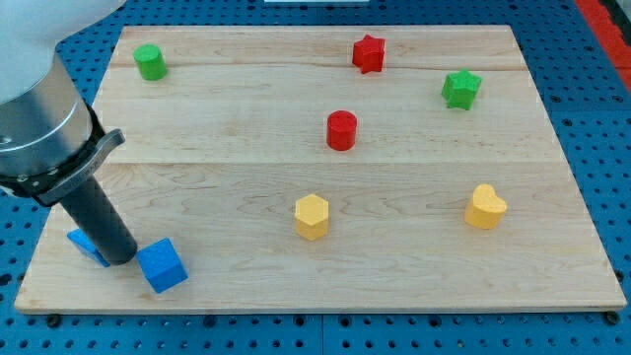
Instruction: Push the blue triangle a bit up
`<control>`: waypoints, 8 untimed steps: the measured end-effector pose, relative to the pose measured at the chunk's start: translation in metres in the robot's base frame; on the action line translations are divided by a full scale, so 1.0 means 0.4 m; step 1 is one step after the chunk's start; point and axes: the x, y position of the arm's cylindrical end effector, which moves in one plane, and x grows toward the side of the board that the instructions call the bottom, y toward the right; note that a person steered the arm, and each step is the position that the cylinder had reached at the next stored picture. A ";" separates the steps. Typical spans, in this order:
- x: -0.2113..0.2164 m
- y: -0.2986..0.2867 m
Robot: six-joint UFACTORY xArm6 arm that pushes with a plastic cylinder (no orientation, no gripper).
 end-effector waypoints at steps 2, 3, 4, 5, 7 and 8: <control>0.011 0.044; 0.049 0.061; 0.084 0.056; 0.089 -0.012; 0.047 -0.057; -0.029 0.008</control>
